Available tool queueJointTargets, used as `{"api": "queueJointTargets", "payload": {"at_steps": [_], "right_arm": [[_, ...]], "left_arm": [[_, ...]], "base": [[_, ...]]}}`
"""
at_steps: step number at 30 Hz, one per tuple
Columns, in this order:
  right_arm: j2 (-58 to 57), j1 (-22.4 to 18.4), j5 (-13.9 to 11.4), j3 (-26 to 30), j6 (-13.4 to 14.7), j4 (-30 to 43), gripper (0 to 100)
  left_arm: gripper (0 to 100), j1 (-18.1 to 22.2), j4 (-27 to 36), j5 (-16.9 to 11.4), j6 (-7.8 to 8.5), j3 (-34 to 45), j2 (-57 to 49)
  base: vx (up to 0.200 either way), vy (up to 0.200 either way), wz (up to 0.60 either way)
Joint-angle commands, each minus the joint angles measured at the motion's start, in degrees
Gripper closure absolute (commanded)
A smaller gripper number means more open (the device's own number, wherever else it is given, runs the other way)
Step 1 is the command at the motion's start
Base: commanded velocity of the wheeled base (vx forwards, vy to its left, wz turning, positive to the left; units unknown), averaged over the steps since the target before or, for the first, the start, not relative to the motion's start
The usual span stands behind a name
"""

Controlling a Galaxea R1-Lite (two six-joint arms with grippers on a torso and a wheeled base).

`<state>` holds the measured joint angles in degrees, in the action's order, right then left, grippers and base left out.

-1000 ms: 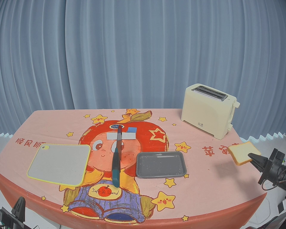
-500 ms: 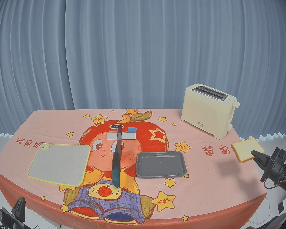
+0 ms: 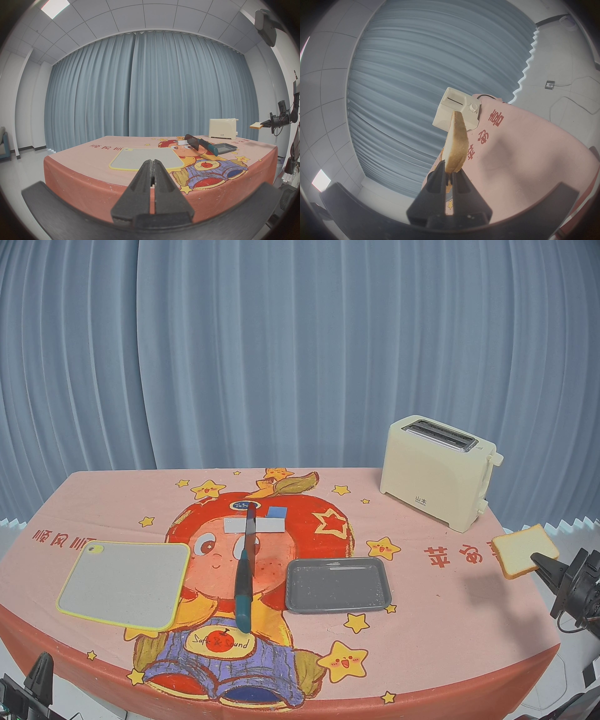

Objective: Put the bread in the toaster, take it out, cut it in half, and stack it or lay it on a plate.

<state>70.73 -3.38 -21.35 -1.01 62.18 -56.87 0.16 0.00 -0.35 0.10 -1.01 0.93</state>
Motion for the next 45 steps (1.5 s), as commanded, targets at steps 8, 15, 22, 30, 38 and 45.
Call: {"api": "queueJointTargets", "payload": {"at_steps": [8,15,22,30,38,45], "right_arm": [[-0.15,-0.14,1.31,1.01,-1.63,0.18,100],[-0.15,-0.49,1.83,1.01,-2.33,0.09,100],[-0.94,-0.58,2.45,1.01,-4.53,0.44,100],[-1.12,-0.75,2.54,1.01,-6.81,0.0,100],[-2.09,-0.75,2.45,1.01,-9.8,0.18,100],[-1.91,-0.67,2.45,0.92,-13.14,-0.35,100]], "left_arm": [[100,0.02,-0.09,0.0,-0.01,1.01,-0.93],[100,0.02,0.0,0.0,-0.01,1.01,-0.93],[100,0.02,0.0,0.0,-0.01,1.01,-0.93],[100,0.02,-0.09,0.0,-0.01,1.01,-0.93],[100,0.02,0.0,0.0,-0.01,1.01,-0.93],[100,0.02,-0.09,0.0,-0.01,1.01,-0.93]], "base": [[0.0,0.0,0.0],[0.0,0.0,0.0],[0.0,0.0,0.0],[0.0,0.0,0.0],[0.0,0.0,0.0],[0.0,0.0,0.0]]}}
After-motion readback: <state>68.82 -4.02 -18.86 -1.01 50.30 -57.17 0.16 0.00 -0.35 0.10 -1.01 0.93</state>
